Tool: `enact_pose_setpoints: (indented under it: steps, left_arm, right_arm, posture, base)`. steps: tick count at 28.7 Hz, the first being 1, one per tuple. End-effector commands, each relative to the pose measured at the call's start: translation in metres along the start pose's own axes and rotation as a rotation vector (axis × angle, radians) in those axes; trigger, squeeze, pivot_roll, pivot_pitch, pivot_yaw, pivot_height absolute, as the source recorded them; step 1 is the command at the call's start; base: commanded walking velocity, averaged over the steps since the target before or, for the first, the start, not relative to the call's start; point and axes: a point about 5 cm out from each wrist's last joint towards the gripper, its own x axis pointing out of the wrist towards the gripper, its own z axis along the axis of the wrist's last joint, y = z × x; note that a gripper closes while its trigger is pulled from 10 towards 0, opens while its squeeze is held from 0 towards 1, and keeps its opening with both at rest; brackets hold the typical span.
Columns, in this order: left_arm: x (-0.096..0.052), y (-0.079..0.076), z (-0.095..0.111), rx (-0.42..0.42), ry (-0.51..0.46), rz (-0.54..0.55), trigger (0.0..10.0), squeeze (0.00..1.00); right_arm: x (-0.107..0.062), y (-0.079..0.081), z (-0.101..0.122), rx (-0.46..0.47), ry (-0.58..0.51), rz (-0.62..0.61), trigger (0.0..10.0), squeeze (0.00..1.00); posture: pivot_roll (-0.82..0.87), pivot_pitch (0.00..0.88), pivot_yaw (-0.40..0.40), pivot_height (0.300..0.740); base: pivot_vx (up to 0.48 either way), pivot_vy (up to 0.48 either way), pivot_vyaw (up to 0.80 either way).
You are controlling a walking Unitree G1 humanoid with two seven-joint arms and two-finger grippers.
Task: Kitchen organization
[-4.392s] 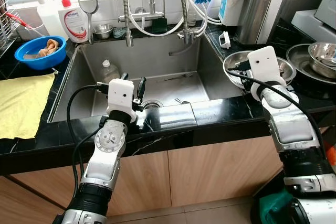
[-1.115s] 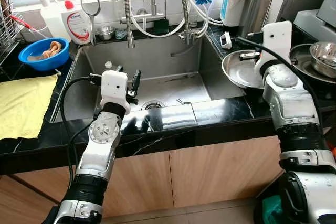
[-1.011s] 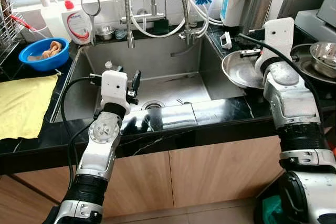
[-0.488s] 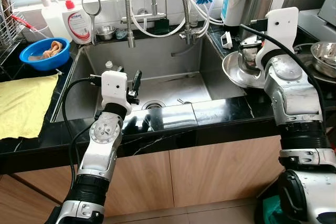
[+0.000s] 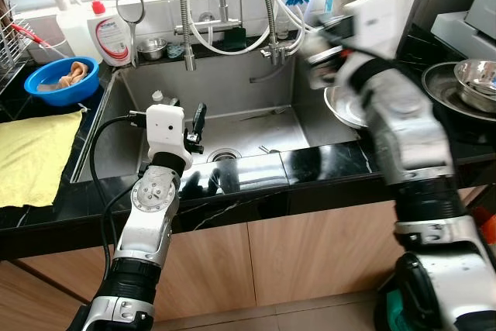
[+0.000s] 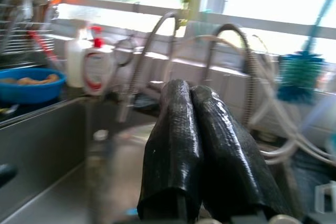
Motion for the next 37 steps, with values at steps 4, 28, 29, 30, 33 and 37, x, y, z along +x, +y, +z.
enact_pose_setpoints:
  steps: [4,28,29,30,33,37]
  left_arm:
    - [0.0,0.007,-0.002,0.005,0.013,0.027,10.0,0.0]
    - [-0.006,0.0,-0.005,0.002,0.025,0.006,10.0,0.0]
    - [-0.006,0.0,-0.005,0.0,0.026,0.003,10.0,0.0]
    - [-0.006,-0.001,-0.005,-0.001,0.026,0.002,10.0,0.0]
    - [-0.006,-0.002,-0.005,-0.003,0.027,-0.003,10.0,0.0]
    - [-0.006,-0.002,-0.005,-0.004,0.029,-0.003,10.0,0.0]
  right_arm:
    - [0.002,0.012,-0.021,0.053,0.036,0.081,10.0,0.0]
    - [-0.015,-0.006,-0.11,0.181,0.328,-0.198,10.0,0.0]
    - [-0.015,-0.005,-0.111,0.181,0.33,-0.201,10.0,0.0]
    - [-0.015,-0.005,-0.111,0.181,0.331,-0.204,10.0,0.0]
    - [-0.015,-0.005,-0.113,0.187,0.338,-0.213,10.0,0.0]
    - [-0.013,-0.004,-0.113,0.197,0.328,-0.215,10.0,0.0]
  posture:
    - [-0.15,0.0,0.078,0.74]
    - [-0.15,0.0,0.084,0.74]
    - [-0.15,0.0,0.085,0.74]
    - [-0.15,0.0,0.085,0.74]
    - [-0.15,0.0,0.085,0.74]
    - [-0.14,0.0,0.084,0.74]
  base:
    - [0.0,0.0,0.0]
    - [0.0,0.0,0.0]
    - [0.0,0.0,0.0]
    - [0.0,0.0,0.0]
    - [0.0,0.0,0.0]
    - [0.0,0.0,0.0]
